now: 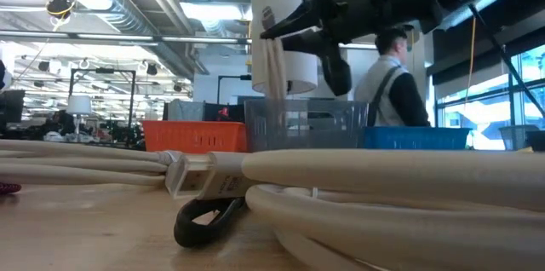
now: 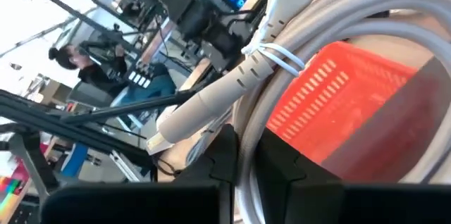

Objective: Pick & Place USB Port
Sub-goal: Put the brown HDMI cable into the black bin

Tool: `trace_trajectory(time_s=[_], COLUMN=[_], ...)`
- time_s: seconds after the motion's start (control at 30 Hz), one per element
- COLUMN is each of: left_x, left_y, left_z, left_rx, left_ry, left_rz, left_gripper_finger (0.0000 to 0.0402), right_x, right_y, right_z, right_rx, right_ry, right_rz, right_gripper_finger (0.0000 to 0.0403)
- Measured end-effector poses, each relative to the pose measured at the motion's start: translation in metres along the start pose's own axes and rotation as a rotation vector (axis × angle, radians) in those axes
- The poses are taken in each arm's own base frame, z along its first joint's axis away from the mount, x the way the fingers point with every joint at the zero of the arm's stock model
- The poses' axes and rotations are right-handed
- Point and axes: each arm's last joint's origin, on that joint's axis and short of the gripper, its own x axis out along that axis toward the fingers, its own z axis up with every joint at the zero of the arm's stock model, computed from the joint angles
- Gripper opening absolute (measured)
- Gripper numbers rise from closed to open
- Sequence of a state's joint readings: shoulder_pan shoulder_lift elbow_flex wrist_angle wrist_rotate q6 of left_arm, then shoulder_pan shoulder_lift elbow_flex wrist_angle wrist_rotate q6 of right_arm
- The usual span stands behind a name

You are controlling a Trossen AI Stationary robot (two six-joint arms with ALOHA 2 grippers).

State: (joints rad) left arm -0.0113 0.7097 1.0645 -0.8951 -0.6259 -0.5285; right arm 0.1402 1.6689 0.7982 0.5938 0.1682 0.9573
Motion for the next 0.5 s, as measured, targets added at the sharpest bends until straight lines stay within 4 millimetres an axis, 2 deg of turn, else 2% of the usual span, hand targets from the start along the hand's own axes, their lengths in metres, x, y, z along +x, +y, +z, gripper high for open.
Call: trace_trajectory(time_s=[0.2, 0.5], left_x=[0.0, 0.0], left_y=[-0.001, -0.001], left_z=[0.0, -0.001], left_rx=[0.001, 0.003], left_ry=[0.014, 0.02], left_rz=[-0.023, -0.028], left_gripper_finger=[0.0175, 0.0175], right_x=[0.018, 0.025], right_y=[-0.001, -0.013], right_z=[-0.005, -0.015], right_rx=[-0.006, -0.01], right_ry=[0.034, 0.066], right_rz=[-0.001, -0.043], right_gripper_finger=[0.003, 0.003])
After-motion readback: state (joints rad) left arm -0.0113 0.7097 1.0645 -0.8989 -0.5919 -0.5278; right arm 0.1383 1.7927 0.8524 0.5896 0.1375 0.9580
